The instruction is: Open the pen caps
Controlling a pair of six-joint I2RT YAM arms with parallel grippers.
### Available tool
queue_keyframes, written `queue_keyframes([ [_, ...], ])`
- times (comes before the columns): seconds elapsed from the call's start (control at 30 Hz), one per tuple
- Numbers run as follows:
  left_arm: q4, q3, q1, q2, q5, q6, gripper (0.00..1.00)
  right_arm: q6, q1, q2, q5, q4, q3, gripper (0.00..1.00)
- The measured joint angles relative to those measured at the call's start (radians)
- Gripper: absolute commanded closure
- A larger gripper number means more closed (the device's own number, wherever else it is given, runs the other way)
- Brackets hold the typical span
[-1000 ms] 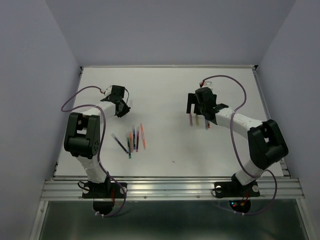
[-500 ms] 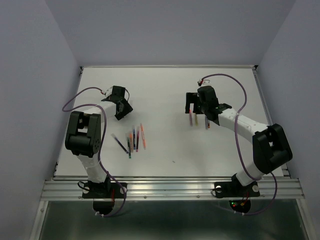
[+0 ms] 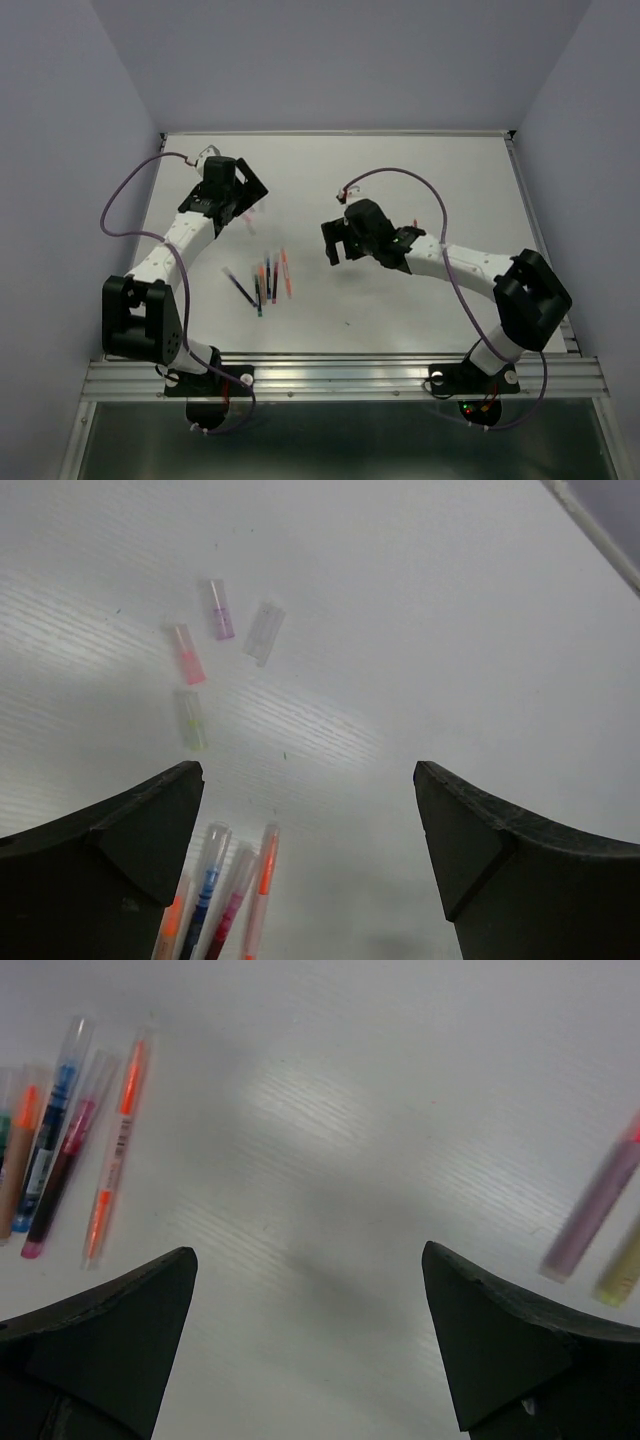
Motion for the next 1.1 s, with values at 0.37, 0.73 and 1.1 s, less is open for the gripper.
queue_keyframes([
  [0.37,-0.013,0.000,-0.001,-0.148,-0.026,0.004,0.01,0.036,0.216,0.273,0.047,-0.020,0.195,0.00],
  [0.73,-0.014,-0.037,-0.001,-0.161,-0.026,0.010,0.01,0.036,0.283,0.445,0.141,-0.069,0.371,0.00],
  [1.1,-0.013,-0.050,-0.001,-0.166,-0.025,0.012,0.01,0.042,0.291,0.521,0.171,-0.098,0.418,0.31],
])
